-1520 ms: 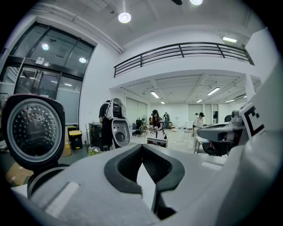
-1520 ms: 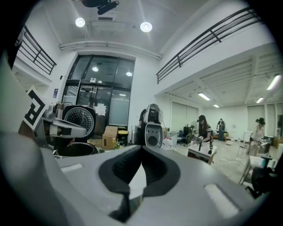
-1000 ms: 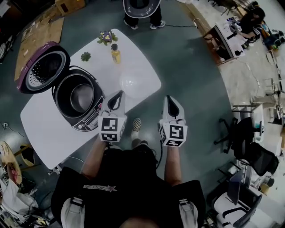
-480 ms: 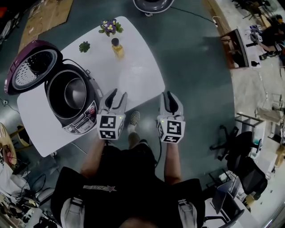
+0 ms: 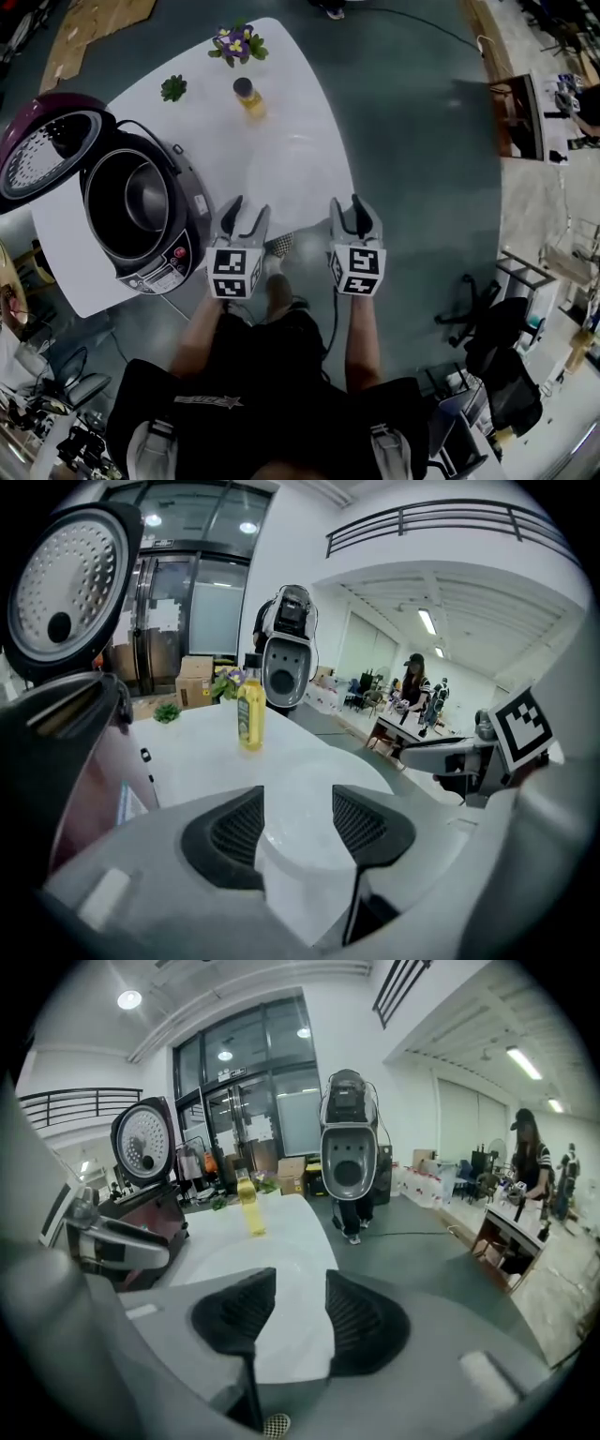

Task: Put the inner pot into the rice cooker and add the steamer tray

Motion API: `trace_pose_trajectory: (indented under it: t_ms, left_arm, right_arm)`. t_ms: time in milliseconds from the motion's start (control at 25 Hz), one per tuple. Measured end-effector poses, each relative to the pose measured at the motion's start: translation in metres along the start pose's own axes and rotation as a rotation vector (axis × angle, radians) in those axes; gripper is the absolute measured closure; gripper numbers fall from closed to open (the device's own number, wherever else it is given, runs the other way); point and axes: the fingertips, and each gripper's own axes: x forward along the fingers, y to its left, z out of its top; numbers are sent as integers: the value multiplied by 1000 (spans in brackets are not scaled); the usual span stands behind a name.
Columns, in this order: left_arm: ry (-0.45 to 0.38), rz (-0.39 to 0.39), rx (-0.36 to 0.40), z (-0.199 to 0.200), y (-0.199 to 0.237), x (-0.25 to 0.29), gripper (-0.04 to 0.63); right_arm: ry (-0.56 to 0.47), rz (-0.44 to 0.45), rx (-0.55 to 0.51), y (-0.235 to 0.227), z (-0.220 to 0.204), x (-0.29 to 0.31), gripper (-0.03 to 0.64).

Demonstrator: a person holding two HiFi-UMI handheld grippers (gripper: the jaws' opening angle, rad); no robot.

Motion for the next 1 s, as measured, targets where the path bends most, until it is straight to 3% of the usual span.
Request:
trace_pose_trajectory:
  t_ms: [480, 720, 1000]
  left_arm:
    - [112, 25, -54, -58, 19, 40, 370]
    - [126, 62, -61, -66, 23, 51, 428]
    - [130, 73, -24, -63, 21, 52, 431]
  right_arm:
    - [84, 25, 33, -9, -47, 40, 448]
    - [88, 33, 49, -11, -53, 48, 483]
    - [93, 49, 33, -10, -53, 49, 515]
